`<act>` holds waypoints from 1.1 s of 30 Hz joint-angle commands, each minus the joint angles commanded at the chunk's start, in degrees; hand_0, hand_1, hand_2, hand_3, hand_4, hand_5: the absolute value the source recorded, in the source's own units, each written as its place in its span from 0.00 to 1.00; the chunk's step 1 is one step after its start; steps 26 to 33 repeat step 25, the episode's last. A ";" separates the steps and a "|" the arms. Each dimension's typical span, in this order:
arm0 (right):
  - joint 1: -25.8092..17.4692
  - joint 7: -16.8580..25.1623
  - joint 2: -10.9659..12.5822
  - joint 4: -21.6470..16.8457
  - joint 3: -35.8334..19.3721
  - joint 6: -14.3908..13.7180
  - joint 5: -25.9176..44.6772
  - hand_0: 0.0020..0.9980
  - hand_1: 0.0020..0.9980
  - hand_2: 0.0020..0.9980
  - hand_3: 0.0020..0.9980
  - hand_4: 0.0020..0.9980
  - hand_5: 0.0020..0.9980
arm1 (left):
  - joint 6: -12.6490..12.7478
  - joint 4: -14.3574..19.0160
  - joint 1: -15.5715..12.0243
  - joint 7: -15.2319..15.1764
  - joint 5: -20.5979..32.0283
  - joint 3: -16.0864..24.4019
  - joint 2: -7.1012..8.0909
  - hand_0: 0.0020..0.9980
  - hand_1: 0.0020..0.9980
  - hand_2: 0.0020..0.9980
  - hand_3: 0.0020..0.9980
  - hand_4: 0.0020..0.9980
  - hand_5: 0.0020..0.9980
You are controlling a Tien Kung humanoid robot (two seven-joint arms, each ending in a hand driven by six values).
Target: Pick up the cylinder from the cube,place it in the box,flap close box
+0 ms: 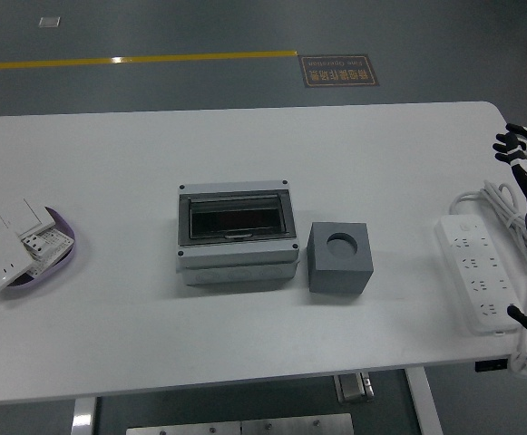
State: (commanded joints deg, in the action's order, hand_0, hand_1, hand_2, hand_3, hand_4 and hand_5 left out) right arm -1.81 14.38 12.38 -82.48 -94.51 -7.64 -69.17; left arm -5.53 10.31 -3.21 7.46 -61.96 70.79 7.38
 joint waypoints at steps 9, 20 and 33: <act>-0.75 0.05 -0.03 -0.21 -1.21 0.05 0.05 0.71 0.65 0.65 0.66 0.77 0.55 | 0.05 0.00 -0.16 0.33 -0.56 0.69 0.21 0.64 0.66 0.58 0.64 0.72 0.31; -0.73 0.09 -0.52 -0.32 -1.13 -0.03 -0.80 0.71 0.65 0.65 0.66 0.76 0.54 | 0.13 0.00 -0.09 0.82 -1.21 1.81 0.13 0.64 0.66 0.58 0.64 0.72 0.31; -0.97 0.33 -0.81 -0.46 -1.51 -0.13 -1.02 0.70 0.65 0.65 0.66 0.75 0.53 | 0.25 0.00 -0.34 1.47 -1.95 2.92 0.09 0.64 0.66 0.58 0.64 0.72 0.31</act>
